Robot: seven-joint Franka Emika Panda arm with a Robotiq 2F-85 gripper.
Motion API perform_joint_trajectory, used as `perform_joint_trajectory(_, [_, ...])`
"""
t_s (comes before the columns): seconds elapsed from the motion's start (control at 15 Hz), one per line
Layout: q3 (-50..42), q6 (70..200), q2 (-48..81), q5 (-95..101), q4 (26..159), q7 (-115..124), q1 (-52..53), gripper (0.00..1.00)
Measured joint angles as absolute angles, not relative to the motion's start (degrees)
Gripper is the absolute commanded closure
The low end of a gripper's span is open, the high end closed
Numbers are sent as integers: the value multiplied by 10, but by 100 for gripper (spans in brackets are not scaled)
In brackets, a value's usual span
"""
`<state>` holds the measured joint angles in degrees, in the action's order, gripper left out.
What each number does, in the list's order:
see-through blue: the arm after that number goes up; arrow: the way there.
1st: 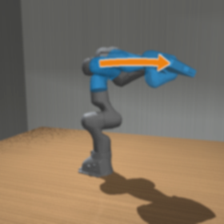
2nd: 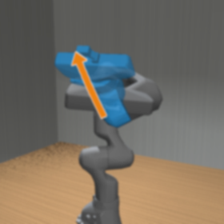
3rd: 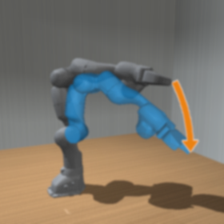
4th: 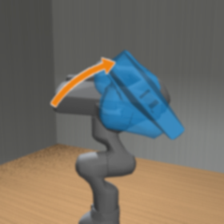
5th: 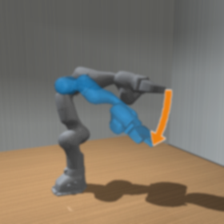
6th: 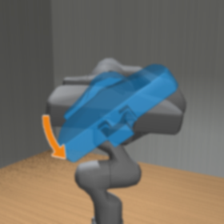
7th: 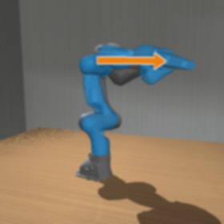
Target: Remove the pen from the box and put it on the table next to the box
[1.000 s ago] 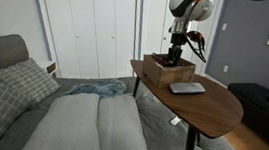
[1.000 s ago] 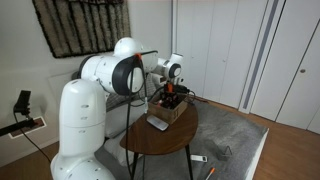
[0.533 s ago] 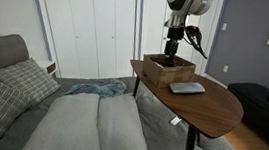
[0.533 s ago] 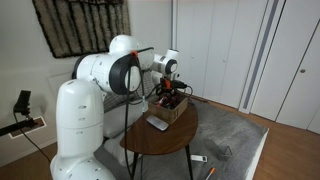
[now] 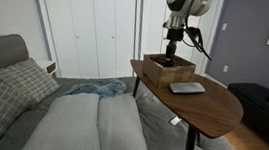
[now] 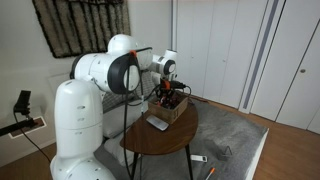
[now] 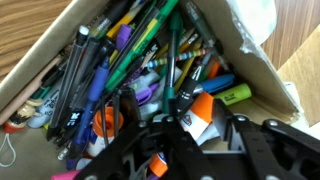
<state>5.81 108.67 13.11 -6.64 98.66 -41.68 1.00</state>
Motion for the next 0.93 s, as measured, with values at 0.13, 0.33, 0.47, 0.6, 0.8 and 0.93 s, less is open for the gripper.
perform_joint_trajectory(0.13, [58,1087,132,-67,988,-416,9,56])
perform_joint_trajectory(0.33, [56,1091,134,-67,987,-405,8,51])
perform_joint_trajectory(0.47, [54,1095,135,-67,986,-389,8,49])
perform_joint_trajectory(0.6, [53,1096,136,-67,984,-374,8,50])
perform_joint_trajectory(0.8, [53,1096,145,-67,980,-355,8,56])
perform_joint_trajectory(0.93, [53,1096,155,-67,974,-346,8,58])
